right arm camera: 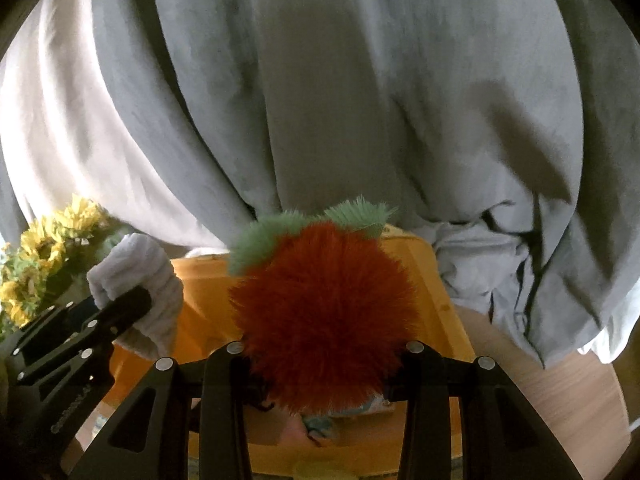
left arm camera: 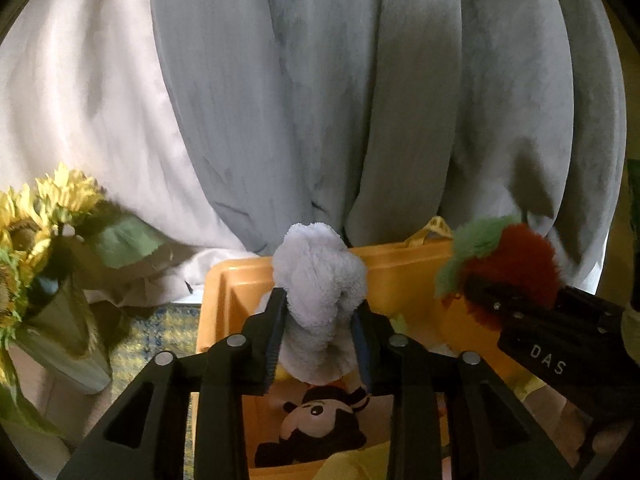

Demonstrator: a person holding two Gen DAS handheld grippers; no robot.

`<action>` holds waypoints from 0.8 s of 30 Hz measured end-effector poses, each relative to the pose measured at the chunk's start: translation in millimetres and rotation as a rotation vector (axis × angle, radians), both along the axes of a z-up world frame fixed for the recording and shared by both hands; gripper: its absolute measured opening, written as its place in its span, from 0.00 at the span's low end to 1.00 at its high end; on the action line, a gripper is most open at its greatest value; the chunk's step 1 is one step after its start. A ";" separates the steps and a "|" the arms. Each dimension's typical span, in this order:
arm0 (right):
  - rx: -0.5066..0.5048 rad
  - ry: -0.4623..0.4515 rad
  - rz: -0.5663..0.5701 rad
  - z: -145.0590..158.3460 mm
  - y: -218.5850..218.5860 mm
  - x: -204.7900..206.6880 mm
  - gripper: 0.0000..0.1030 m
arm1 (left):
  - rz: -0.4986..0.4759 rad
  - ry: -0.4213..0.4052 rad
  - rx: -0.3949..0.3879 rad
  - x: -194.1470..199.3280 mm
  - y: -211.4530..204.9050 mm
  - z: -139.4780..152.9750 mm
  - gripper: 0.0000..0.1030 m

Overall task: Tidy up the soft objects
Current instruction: 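Open both grippers to drop the scrunchie and pompom into the crate, then move both open tools back toward the pink sponge and white cloth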

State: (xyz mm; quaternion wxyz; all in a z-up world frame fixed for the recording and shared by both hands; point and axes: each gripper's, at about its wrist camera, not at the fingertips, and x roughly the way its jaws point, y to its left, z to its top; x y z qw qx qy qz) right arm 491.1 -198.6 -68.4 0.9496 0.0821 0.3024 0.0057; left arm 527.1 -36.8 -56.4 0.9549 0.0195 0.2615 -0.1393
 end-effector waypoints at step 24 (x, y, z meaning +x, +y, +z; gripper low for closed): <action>-0.050 -0.114 -0.176 39.0 -26.8 -57.5 0.75 | -0.015 -0.164 0.060 -65.5 -12.3 32.3 0.95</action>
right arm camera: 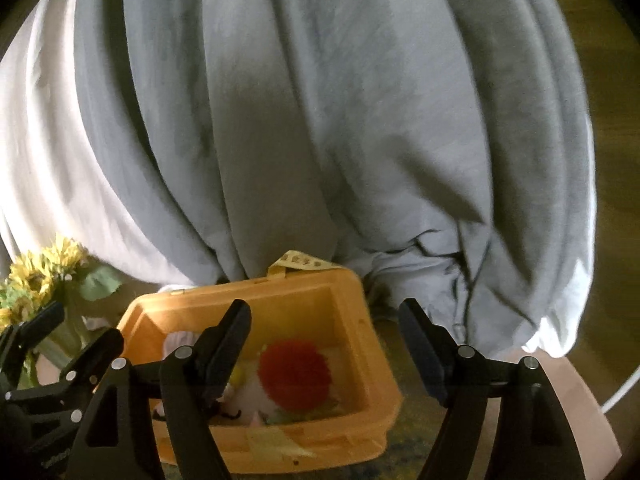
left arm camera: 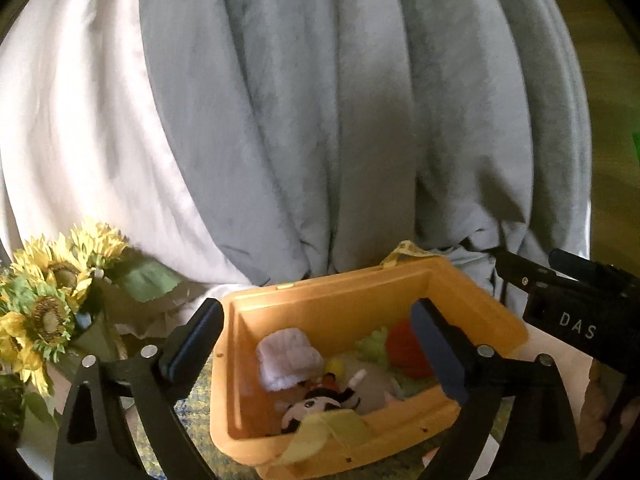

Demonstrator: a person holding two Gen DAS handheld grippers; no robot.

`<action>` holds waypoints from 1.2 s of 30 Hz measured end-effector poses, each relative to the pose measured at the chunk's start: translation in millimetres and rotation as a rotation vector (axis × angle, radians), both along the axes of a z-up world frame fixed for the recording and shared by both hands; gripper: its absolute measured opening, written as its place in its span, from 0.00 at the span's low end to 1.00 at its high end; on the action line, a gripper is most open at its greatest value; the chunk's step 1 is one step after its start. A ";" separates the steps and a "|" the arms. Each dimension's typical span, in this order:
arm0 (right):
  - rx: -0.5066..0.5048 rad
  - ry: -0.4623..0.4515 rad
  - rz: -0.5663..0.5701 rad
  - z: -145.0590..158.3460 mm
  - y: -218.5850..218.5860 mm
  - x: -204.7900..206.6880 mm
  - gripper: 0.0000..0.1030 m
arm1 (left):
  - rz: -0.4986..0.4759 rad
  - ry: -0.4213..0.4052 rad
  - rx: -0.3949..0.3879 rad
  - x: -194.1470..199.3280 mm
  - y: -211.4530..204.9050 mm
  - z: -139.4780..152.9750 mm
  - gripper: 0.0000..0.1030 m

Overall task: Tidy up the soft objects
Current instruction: 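Move both open tools back toward the pink sponge and white cloth, then grasp the pink sponge with the left gripper while the right gripper grasps the white cloth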

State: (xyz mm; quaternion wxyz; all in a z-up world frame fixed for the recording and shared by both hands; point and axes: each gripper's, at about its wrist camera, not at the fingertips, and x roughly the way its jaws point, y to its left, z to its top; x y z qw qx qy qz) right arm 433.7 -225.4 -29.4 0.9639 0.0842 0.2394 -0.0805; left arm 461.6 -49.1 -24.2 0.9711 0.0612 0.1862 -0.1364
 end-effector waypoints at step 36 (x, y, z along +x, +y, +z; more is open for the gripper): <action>-0.006 0.291 0.013 -84.0 -8.0 -97.7 0.74 | -0.252 0.136 0.261 -71.3 -38.8 -85.7 0.95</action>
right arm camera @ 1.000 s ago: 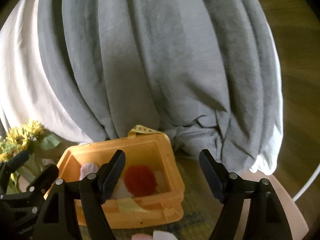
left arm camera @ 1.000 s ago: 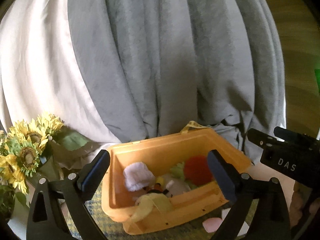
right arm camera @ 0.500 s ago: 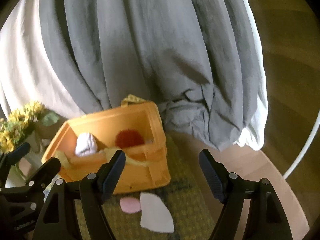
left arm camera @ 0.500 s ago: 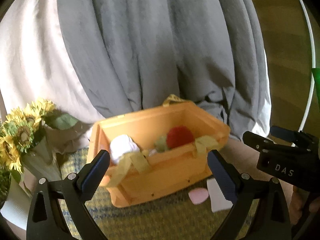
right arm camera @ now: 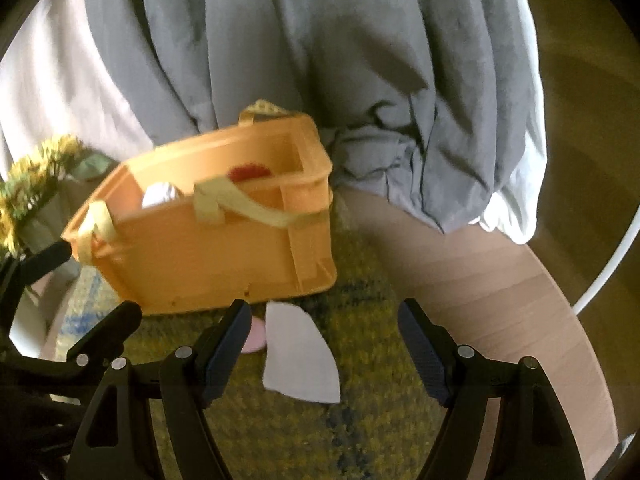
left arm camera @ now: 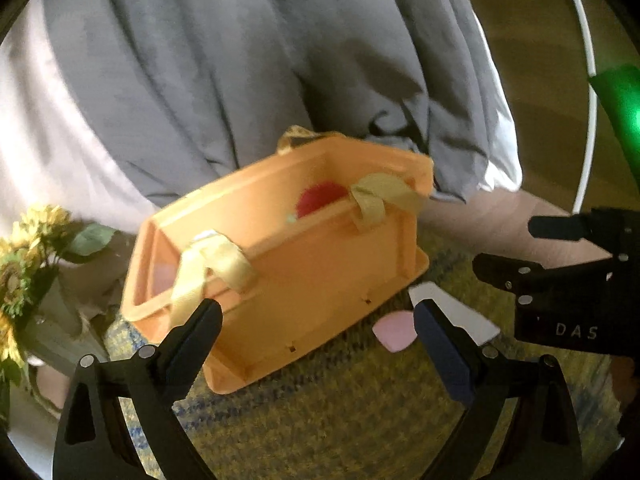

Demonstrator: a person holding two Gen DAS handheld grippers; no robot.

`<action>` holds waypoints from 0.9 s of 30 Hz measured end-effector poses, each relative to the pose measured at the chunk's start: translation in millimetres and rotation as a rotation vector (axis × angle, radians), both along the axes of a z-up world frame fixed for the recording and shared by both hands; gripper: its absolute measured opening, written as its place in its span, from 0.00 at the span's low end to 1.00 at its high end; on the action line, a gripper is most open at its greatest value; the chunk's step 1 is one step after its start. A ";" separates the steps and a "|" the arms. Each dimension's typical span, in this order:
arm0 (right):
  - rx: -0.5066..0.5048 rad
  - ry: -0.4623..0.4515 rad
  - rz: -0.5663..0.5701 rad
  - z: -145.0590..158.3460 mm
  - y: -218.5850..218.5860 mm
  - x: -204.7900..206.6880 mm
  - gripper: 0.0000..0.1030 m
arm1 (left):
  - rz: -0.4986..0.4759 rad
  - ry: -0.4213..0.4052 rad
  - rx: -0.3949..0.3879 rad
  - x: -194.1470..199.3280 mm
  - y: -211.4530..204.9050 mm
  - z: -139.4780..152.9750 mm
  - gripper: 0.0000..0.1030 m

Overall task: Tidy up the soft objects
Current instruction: 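Grasp the pink sponge with the left gripper while the right gripper grasps the white cloth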

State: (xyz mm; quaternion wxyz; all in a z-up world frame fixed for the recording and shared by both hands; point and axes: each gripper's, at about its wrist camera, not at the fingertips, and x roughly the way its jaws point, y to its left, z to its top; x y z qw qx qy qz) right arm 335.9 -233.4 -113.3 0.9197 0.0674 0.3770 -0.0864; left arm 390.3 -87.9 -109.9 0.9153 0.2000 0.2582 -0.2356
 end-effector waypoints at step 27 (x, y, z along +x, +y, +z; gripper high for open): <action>0.039 0.187 0.174 -72.1 7.4 38.0 0.54 | -0.265 0.093 0.146 35.3 -44.0 -76.1 0.75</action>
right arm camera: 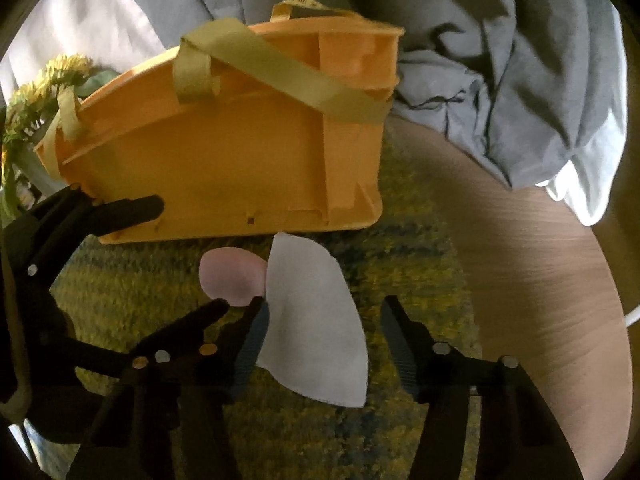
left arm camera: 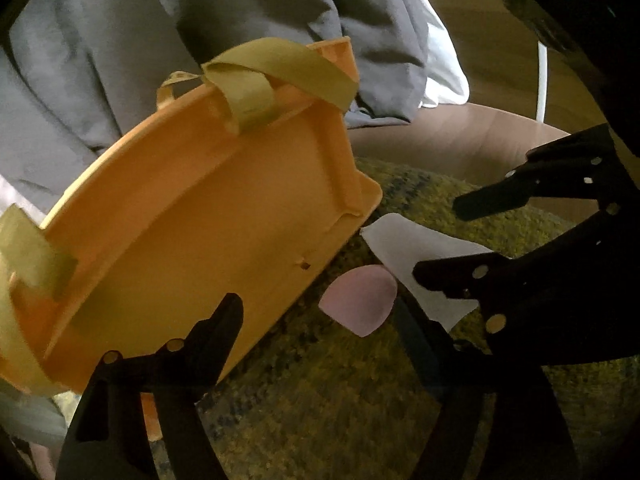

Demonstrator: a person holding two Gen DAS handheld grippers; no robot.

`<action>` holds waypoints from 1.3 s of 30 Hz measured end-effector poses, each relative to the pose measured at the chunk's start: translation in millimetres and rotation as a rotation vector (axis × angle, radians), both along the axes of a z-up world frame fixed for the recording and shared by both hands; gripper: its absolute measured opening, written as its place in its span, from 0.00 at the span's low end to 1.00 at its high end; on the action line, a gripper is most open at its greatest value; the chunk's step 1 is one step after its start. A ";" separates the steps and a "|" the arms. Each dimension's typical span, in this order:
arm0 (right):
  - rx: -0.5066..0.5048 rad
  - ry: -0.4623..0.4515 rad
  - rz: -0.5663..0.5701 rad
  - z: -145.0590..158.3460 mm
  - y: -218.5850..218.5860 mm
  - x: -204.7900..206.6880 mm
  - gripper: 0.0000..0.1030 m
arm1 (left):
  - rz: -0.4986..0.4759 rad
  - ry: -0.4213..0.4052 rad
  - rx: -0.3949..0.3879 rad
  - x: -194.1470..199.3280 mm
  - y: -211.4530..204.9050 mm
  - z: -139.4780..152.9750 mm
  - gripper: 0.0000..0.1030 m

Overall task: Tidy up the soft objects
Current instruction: 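Grasp the pink sponge with the left gripper while the right gripper grasps the white cloth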

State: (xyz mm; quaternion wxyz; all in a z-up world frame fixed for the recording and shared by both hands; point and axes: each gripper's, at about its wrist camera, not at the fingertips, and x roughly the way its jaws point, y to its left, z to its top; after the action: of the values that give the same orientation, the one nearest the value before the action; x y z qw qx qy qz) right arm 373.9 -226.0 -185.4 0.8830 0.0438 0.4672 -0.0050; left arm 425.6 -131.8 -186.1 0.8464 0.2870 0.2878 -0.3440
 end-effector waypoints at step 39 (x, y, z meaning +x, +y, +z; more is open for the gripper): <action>0.084 -0.057 -0.050 36.8 -1.2 -31.8 0.13 | 0.254 0.148 -0.182 -28.0 26.3 31.6 0.42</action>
State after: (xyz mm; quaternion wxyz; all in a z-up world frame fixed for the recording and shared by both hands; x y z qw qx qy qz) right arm 342.1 -227.3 -148.6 0.8929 0.0925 0.4407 -0.0062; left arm 397.6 -105.5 -154.5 0.8822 0.1442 0.3509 -0.2790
